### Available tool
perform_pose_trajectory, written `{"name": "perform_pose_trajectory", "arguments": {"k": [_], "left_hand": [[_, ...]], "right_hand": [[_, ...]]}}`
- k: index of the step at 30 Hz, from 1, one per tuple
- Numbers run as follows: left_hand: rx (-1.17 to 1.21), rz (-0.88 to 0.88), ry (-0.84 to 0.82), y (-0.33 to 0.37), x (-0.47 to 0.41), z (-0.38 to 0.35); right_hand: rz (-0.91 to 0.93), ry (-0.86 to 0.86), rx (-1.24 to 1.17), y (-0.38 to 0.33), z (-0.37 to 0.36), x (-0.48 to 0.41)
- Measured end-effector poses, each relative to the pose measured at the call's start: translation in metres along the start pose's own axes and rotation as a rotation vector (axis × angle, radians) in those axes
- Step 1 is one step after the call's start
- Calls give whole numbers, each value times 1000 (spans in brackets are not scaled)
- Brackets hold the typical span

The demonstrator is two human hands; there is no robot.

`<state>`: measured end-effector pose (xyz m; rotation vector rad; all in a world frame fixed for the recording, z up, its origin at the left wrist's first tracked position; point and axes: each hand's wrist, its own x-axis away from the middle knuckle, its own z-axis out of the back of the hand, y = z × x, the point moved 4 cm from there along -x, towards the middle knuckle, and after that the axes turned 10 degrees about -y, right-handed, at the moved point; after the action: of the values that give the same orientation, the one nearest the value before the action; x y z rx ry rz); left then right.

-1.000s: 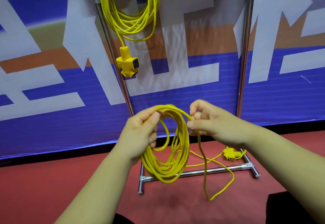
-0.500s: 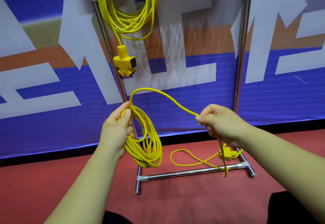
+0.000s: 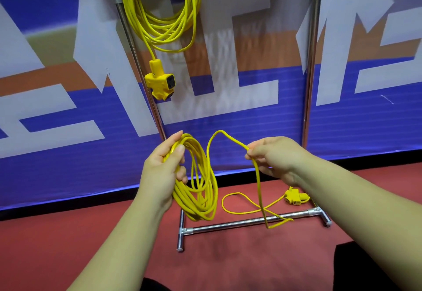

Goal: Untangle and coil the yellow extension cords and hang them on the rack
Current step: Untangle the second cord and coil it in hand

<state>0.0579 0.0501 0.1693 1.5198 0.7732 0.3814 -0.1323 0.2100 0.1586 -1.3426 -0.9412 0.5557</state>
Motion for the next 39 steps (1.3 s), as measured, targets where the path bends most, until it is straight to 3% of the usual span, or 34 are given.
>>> {"name": "perform_pose_trajectory", "arguments": {"k": [5,14,20,29,32,36,39], "left_hand": [[67,63,-112,-10,7,-27],[138,80,-63,-13,8,-36],[245,103,27,-12,3,-30],[256,106,13,-7,4,-32],[262,85,10,0,2,-28],[328,-18,25,20,-5,-9],[346,-63,76,30,-6,14]], "right_hand": [[130,-80,21,-9,-14,6],[324,-230,101,-13,-31,10],[344,-369,208,-4,-42,19],[386,-416,258,-2,-45,26],[343,-473,210,5,-49,25],[174,-684,308,36,-53,16],[94,-684,358,51,-46,9]]}}
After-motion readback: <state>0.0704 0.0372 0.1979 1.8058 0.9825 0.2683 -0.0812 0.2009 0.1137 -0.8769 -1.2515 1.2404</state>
